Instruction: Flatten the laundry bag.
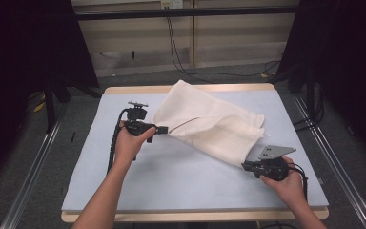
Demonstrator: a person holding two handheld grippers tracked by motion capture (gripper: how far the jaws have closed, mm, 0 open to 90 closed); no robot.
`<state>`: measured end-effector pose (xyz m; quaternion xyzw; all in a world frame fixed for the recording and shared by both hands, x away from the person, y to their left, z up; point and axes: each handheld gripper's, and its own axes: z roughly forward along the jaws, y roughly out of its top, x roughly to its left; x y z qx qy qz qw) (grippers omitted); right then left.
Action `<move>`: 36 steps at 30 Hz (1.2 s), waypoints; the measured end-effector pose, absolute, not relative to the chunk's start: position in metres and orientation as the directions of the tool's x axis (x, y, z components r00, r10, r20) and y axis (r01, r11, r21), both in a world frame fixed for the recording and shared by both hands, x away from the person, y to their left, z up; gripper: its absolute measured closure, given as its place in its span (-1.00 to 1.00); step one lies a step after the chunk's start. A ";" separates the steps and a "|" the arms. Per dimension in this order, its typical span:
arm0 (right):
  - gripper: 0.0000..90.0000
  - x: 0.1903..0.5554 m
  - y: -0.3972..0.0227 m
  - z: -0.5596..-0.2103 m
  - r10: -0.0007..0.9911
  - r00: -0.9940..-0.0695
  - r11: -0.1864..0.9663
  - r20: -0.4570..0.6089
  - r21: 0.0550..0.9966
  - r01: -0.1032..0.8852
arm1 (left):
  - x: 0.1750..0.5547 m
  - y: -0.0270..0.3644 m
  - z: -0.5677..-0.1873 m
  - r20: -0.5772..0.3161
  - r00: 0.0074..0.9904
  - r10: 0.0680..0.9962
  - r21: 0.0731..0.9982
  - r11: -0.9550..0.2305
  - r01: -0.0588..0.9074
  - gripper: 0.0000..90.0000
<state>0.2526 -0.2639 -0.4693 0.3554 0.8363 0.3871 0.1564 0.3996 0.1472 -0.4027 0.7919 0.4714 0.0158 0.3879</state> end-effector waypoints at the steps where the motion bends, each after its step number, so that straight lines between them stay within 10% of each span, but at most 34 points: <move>1: 0.89 0.253 -0.264 -0.469 0.716 -0.698 0.447 0.014 0.759 0.474 | 0.399 0.146 -0.403 -0.350 0.558 0.752 0.625 -0.256 0.738 -0.25; 36: 0.83 0.253 -0.261 -0.470 0.716 -0.697 0.446 0.021 0.755 0.481 | 0.374 0.127 -0.395 -0.334 0.696 0.636 0.712 -0.314 0.628 -0.45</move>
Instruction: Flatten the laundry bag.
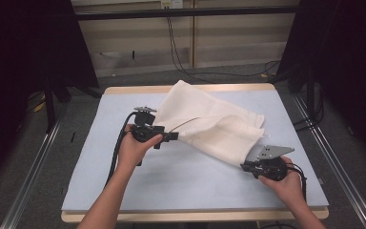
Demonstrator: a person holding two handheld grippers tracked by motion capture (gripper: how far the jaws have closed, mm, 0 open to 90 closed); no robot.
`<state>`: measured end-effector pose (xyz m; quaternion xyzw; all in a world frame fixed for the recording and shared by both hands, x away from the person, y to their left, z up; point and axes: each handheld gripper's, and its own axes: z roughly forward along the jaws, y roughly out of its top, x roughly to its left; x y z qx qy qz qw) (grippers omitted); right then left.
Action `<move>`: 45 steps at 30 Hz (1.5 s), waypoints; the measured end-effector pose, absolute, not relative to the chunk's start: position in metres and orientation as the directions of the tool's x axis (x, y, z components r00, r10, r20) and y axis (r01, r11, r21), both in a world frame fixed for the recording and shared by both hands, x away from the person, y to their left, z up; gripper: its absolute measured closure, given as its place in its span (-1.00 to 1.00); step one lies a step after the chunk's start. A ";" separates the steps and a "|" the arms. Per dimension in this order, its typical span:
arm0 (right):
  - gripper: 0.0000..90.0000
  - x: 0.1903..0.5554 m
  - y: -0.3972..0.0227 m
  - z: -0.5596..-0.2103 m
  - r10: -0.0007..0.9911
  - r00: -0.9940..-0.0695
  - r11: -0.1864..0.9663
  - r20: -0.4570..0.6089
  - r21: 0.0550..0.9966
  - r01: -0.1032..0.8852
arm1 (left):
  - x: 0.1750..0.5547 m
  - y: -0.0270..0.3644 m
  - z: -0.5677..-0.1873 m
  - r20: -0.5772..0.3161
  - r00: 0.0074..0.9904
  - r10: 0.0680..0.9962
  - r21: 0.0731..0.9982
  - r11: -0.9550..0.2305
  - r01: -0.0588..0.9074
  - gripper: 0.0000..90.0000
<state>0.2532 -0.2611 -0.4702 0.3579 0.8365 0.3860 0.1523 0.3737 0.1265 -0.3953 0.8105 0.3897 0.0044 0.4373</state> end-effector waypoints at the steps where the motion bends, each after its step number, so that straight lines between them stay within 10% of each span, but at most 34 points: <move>1: 0.82 0.253 -0.261 -0.470 0.716 -0.698 0.448 0.020 0.755 0.480 | 0.371 0.125 -0.395 -0.316 0.715 0.624 0.726 -0.326 0.605 -0.52; 45: 0.78 0.254 -0.259 -0.471 0.717 -0.696 0.448 0.026 0.748 0.489 | 0.372 0.099 -0.400 -0.259 0.770 0.583 0.750 -0.381 0.540 -0.72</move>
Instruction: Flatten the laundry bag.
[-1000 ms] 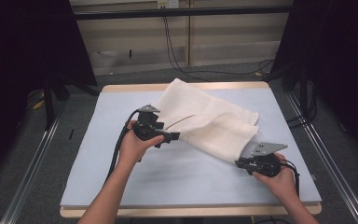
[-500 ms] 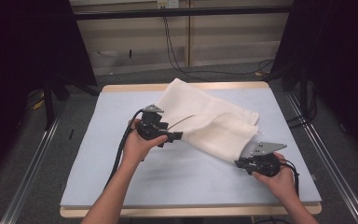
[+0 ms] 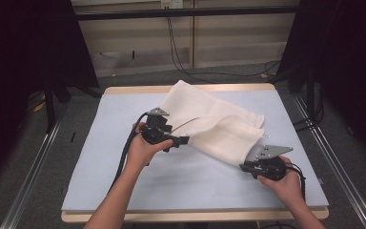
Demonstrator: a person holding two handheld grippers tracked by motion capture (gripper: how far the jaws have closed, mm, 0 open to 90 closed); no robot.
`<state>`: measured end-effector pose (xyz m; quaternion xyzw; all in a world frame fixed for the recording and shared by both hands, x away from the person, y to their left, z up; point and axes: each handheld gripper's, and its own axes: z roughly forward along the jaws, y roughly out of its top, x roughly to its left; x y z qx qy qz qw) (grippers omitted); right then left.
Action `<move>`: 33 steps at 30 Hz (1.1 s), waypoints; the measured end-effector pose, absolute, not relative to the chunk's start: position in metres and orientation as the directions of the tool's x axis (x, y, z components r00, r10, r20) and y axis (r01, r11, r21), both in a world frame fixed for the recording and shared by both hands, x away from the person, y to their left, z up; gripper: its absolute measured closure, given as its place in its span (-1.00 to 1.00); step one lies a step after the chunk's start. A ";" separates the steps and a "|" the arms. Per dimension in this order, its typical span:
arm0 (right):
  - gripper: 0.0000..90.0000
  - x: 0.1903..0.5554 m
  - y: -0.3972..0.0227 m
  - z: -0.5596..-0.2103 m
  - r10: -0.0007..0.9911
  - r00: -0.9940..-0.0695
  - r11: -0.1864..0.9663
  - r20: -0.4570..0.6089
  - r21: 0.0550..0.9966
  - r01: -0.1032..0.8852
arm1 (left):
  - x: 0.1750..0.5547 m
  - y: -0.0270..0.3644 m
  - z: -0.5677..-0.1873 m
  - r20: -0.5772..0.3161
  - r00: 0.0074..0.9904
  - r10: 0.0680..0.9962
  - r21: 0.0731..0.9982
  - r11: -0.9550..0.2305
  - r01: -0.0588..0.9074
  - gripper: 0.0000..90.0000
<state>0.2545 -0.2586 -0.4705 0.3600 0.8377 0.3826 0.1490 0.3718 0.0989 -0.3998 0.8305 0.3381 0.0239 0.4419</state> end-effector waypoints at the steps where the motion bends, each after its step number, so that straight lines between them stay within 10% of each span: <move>1: 0.78 0.254 -0.259 -0.471 0.717 -0.697 0.448 0.026 0.748 0.489 | 0.372 0.098 -0.400 -0.262 0.765 0.588 0.751 -0.373 0.544 -0.68; 19: 0.77 0.255 -0.258 -0.471 0.717 -0.697 0.453 0.024 0.745 0.490 | 0.376 0.109 -0.397 -0.321 0.730 0.603 0.685 -0.385 0.619 0.94; 33: 0.77 0.257 -0.256 -0.473 0.719 -0.695 0.452 0.022 0.744 0.492 | 0.375 0.120 -0.395 -0.405 0.712 0.574 0.655 -0.361 0.664 1.00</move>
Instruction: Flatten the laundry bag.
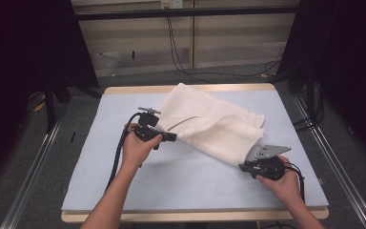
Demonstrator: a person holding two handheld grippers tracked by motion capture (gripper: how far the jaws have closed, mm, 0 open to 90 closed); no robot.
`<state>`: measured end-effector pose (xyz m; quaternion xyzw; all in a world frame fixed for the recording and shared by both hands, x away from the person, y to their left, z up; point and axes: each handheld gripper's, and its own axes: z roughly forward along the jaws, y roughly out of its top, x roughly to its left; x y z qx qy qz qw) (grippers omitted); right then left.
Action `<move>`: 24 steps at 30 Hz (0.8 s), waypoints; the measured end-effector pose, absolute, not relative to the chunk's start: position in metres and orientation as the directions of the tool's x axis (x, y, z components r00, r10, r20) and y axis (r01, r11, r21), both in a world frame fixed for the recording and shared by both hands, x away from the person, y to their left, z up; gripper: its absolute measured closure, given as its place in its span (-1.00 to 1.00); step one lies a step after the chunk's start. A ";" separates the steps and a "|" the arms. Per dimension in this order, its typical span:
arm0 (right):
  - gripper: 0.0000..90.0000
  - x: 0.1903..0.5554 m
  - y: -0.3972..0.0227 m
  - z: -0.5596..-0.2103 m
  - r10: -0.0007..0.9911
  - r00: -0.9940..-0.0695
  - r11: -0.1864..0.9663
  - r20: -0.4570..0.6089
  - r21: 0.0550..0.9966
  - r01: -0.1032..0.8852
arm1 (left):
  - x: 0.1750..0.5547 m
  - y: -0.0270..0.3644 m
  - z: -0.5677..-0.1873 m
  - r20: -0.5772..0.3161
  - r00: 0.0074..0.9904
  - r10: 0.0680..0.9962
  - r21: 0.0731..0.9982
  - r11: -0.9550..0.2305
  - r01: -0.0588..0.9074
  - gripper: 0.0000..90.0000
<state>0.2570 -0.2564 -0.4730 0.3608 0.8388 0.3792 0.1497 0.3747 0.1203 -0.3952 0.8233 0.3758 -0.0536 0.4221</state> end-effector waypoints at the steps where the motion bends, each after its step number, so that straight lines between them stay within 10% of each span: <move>1: 0.77 0.257 -0.256 -0.473 0.719 -0.695 0.453 0.021 0.744 0.491 | 0.374 0.119 -0.395 -0.411 0.707 0.575 0.657 -0.351 0.667 1.00; 12: 0.76 0.257 -0.257 -0.472 0.718 -0.695 0.450 0.023 0.746 0.490 | 0.372 0.104 -0.396 -0.292 0.752 0.592 0.734 -0.365 0.572 -0.44; 19: 0.75 0.257 -0.256 -0.472 0.717 -0.697 0.452 0.026 0.743 0.493 | 0.378 0.089 -0.399 -0.219 0.776 0.592 0.741 -0.416 0.527 -0.76; 24: 0.74 0.257 -0.256 -0.472 0.719 -0.694 0.451 0.023 0.745 0.492 | 0.384 0.086 -0.408 -0.206 0.762 0.614 0.716 -0.436 0.545 -0.56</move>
